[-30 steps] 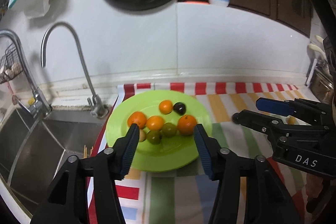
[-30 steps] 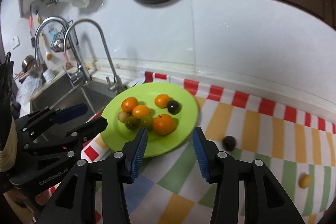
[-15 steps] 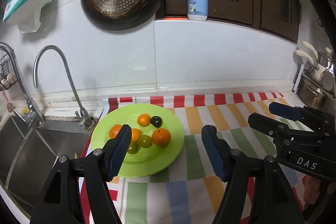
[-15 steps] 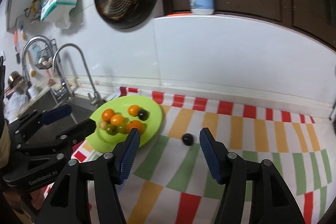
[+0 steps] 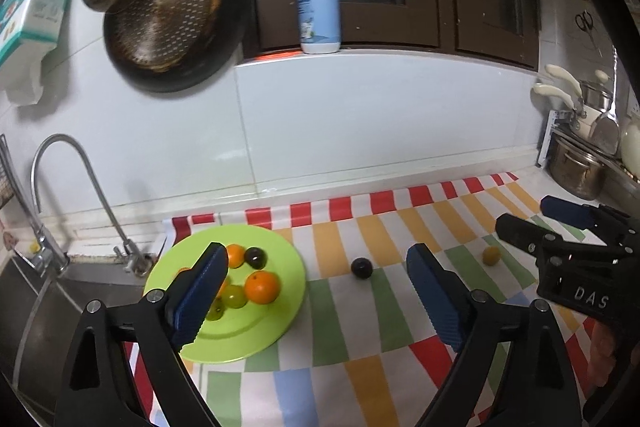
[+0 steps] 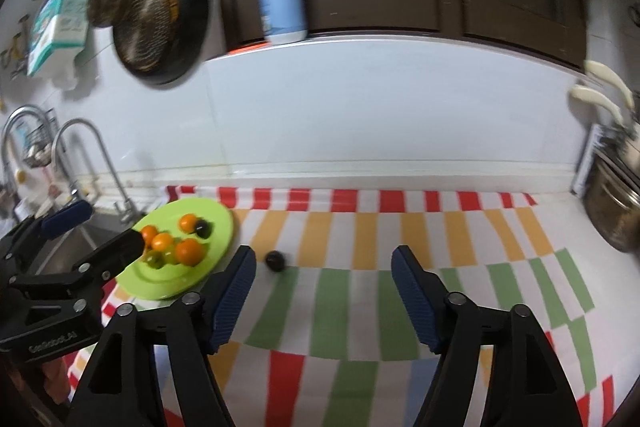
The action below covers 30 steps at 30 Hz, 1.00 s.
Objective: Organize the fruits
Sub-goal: 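Lift both tools away and move them toward the last dark plum and yellow fruit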
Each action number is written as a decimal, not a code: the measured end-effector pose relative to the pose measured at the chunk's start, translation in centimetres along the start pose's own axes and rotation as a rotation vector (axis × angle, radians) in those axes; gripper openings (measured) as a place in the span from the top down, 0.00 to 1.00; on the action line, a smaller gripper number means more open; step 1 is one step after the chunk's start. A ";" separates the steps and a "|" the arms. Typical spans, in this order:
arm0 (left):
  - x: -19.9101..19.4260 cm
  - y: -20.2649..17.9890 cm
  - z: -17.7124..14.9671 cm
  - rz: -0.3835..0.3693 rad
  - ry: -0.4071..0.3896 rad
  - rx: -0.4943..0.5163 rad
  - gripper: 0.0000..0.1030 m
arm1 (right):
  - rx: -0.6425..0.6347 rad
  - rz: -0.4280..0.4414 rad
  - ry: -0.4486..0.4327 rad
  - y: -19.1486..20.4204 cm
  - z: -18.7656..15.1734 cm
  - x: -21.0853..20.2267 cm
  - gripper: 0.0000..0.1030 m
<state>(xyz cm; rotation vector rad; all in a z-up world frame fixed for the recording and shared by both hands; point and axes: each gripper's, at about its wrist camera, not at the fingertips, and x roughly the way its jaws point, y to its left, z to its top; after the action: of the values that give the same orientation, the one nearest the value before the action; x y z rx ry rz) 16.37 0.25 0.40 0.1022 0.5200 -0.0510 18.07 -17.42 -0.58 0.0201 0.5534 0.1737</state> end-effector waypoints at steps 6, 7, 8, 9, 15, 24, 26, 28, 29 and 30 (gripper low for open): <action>1.7 -1.0 0.0 -0.023 0.005 0.019 0.10 | 0.060 -0.092 0.017 -2.3 -0.4 0.8 0.29; 2.0 -1.1 -0.1 -0.026 0.003 0.027 0.10 | 0.073 -0.102 0.022 -2.7 -0.4 1.0 0.29; 2.3 -1.3 -0.2 -0.025 0.005 0.033 0.10 | 0.080 -0.113 0.026 -3.0 -0.5 1.2 0.29; 2.7 -1.4 -0.2 -0.028 0.007 0.038 0.10 | 0.085 -0.125 0.032 -3.2 -0.6 1.4 0.29; 4.6 -1.8 -0.6 -0.034 0.020 0.054 0.11 | 0.122 -0.157 0.070 -4.2 -1.8 3.1 0.29; 8.6 -2.0 -1.7 -0.065 0.095 0.056 0.15 | 0.142 -0.243 0.111 -5.3 -3.1 6.1 0.29; 9.6 -2.2 -1.9 -0.074 0.117 0.056 0.16 | 0.151 -0.253 0.127 -5.6 -3.3 6.8 0.29; 10.4 -2.3 -2.2 -0.083 0.133 0.056 0.18 | 0.164 -0.255 0.148 -5.8 -3.5 7.6 0.29; 10.8 -2.4 -2.3 -0.088 0.141 0.055 0.20 | 0.171 -0.256 0.161 -5.9 -3.7 8.0 0.29; 11.2 -2.4 -2.5 -0.092 0.150 0.054 0.21 | 0.179 -0.259 0.174 -6.0 -3.8 8.3 0.29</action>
<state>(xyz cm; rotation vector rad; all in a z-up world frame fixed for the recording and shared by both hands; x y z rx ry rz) 24.68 -2.15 -7.51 0.1359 0.6736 -0.1477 24.01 -22.06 -8.55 0.1074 0.7377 -0.1280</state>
